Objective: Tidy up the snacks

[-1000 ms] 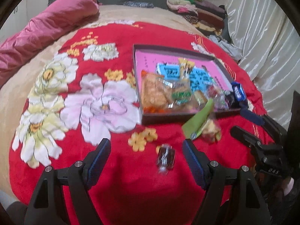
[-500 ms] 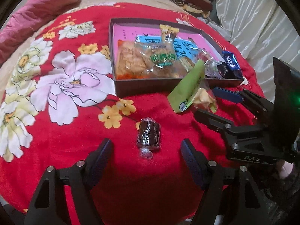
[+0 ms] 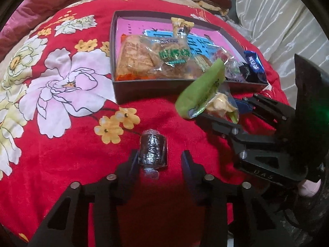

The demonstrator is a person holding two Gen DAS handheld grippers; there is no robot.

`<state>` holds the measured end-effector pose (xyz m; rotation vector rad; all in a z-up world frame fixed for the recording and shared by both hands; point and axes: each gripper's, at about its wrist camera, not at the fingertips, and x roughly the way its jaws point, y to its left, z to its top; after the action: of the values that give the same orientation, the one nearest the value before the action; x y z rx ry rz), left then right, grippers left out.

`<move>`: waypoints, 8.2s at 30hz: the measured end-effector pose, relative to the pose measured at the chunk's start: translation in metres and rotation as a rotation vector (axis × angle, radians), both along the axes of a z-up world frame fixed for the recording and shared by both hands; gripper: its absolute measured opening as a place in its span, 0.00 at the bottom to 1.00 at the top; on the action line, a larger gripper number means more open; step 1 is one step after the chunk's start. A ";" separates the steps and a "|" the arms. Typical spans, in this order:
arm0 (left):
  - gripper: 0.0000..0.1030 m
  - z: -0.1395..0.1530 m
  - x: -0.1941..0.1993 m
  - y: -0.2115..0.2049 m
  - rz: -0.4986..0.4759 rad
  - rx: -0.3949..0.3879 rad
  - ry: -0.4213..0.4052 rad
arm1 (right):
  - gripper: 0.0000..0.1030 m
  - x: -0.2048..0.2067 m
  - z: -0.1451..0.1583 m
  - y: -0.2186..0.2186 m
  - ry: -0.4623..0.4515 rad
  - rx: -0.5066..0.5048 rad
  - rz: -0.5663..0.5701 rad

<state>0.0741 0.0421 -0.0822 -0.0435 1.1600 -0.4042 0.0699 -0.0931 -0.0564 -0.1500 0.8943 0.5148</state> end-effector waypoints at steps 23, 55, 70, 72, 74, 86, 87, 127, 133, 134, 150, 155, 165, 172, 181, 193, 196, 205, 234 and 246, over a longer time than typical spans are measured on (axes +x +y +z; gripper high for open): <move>0.26 0.050 0.002 0.022 0.068 -0.096 -0.096 | 0.32 -0.016 0.061 -0.051 -0.109 0.207 -0.130; 0.26 0.072 0.050 -0.020 0.091 -0.095 -0.159 | 0.32 0.001 0.078 -0.115 -0.184 0.317 -0.345; 0.26 0.065 0.067 -0.061 0.048 -0.083 -0.148 | 0.32 0.020 0.063 -0.114 -0.142 0.296 -0.401; 0.26 0.063 0.068 -0.065 0.045 -0.083 -0.145 | 0.32 0.022 0.061 -0.112 -0.136 0.286 -0.401; 0.26 0.061 0.070 -0.067 0.042 -0.082 -0.140 | 0.32 0.023 0.059 -0.111 -0.134 0.278 -0.401; 0.26 0.045 0.077 -0.075 0.045 -0.060 -0.111 | 0.32 0.032 0.047 -0.099 -0.107 0.198 -0.390; 0.26 0.043 0.077 -0.075 0.046 -0.057 -0.107 | 0.32 0.032 0.046 -0.097 -0.103 0.185 -0.387; 0.26 0.037 0.081 -0.072 0.050 -0.061 -0.086 | 0.46 0.031 0.042 -0.091 -0.108 0.121 -0.377; 0.27 0.039 0.080 -0.073 0.049 -0.055 -0.093 | 0.52 0.028 0.046 -0.089 -0.134 0.105 -0.378; 0.28 0.040 0.080 -0.073 0.048 -0.056 -0.093 | 0.55 0.027 0.046 -0.089 -0.139 0.100 -0.382; 0.36 0.040 0.079 -0.077 0.040 -0.053 -0.094 | 0.61 0.024 0.056 -0.088 -0.192 0.072 -0.384; 0.38 0.040 0.079 -0.077 0.038 -0.056 -0.091 | 0.61 0.017 0.062 -0.087 -0.229 0.048 -0.371; 0.48 0.045 0.077 -0.076 0.034 -0.074 -0.097 | 0.62 0.011 0.072 -0.088 -0.280 0.058 -0.369; 0.57 0.051 0.075 -0.077 0.027 -0.085 -0.110 | 0.68 0.009 0.078 -0.095 -0.300 0.088 -0.393; 0.69 0.060 0.072 -0.074 0.028 -0.102 -0.134 | 0.69 0.009 0.071 -0.106 -0.254 0.075 -0.435; 0.73 0.075 0.065 -0.073 0.020 -0.111 -0.177 | 0.71 0.006 0.072 -0.113 -0.262 0.092 -0.458; 0.74 0.080 0.062 -0.073 0.021 -0.109 -0.191 | 0.74 0.006 0.074 -0.117 -0.269 0.105 -0.472; 0.80 0.095 0.050 -0.067 0.053 -0.110 -0.228 | 0.83 -0.004 0.088 -0.121 -0.300 0.131 -0.493; 0.80 0.084 -0.010 -0.029 0.135 -0.003 -0.192 | 0.95 -0.051 0.084 -0.082 -0.160 0.031 -0.441; 0.80 0.080 -0.015 -0.021 0.141 0.009 -0.189 | 0.96 -0.053 0.083 -0.084 -0.151 0.019 -0.463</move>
<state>0.0587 0.0214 -0.0023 -0.0771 0.9658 -0.2718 0.0167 -0.1771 0.0262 0.0370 0.7455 0.0783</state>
